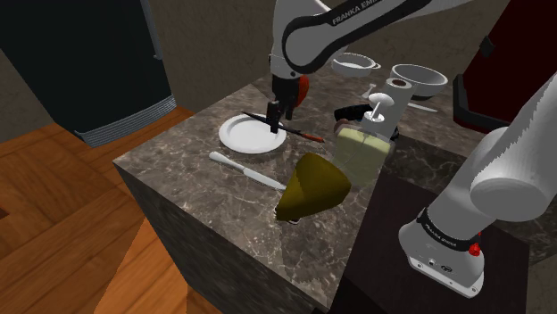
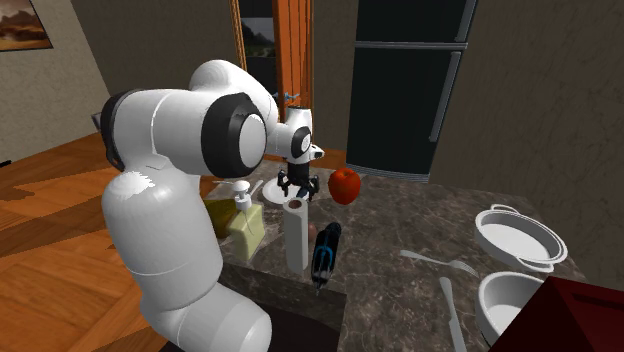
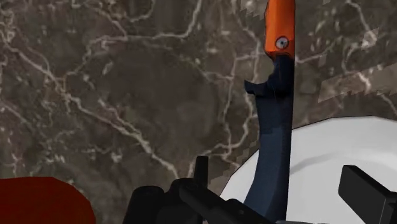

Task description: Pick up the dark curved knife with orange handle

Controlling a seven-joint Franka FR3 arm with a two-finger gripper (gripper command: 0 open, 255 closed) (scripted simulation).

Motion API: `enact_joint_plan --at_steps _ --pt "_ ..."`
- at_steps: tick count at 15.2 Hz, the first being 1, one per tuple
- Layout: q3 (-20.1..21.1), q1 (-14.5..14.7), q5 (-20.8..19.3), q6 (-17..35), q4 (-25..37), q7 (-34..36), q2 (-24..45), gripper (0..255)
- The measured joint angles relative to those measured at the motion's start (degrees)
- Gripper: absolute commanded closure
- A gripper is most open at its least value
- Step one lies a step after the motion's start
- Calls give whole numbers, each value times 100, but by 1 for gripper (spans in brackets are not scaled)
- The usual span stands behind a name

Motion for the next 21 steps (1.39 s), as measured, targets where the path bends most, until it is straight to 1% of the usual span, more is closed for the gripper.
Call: enact_joint_plan --at_steps 1,2,12,21 --pt "-8 -8 -7 61 -21 -15 42 0" --pt "-9 -9 -10 89 -26 -15 64 255" --pt "5 1 -4 135 -16 -11 58 255" --pt "-24 -24 22 -484 289 -43 -201 255"
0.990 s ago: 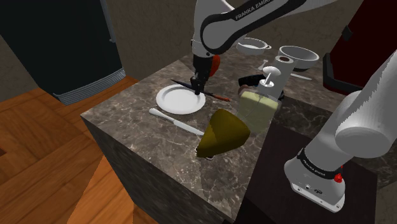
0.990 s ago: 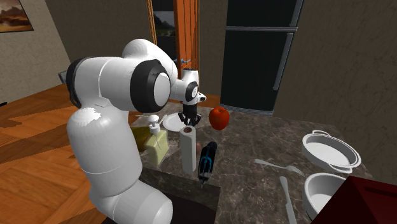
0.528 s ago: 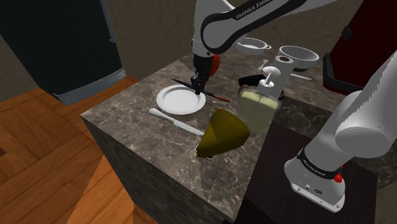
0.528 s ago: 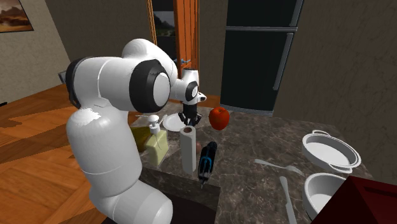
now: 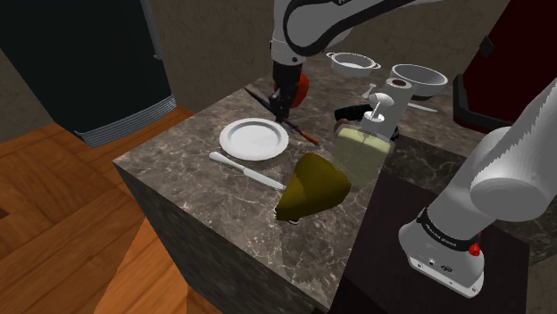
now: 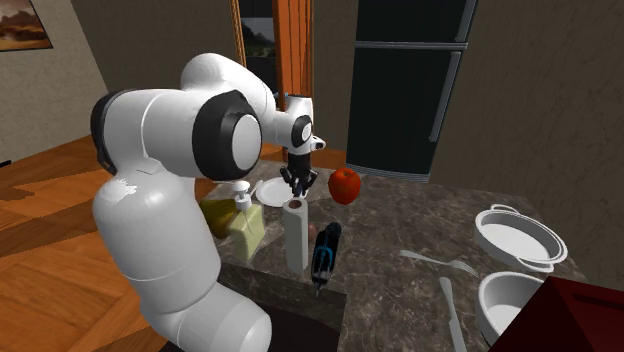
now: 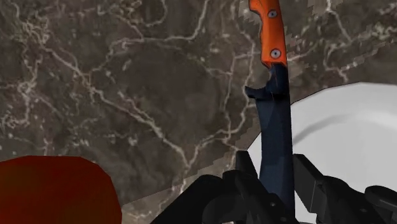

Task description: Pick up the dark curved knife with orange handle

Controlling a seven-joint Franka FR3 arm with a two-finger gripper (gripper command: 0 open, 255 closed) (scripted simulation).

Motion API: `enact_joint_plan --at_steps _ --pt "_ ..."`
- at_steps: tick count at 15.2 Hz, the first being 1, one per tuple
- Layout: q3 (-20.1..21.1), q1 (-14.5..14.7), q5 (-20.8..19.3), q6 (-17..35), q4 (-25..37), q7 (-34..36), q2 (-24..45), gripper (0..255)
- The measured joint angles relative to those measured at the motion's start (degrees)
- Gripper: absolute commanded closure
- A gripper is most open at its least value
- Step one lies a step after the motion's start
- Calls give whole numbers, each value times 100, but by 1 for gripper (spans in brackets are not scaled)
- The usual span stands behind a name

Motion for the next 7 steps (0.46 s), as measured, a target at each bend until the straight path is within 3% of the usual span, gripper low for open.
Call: enact_joint_plan --at_steps 7 --pt "-7 -1 19 -504 315 1 -192 255"
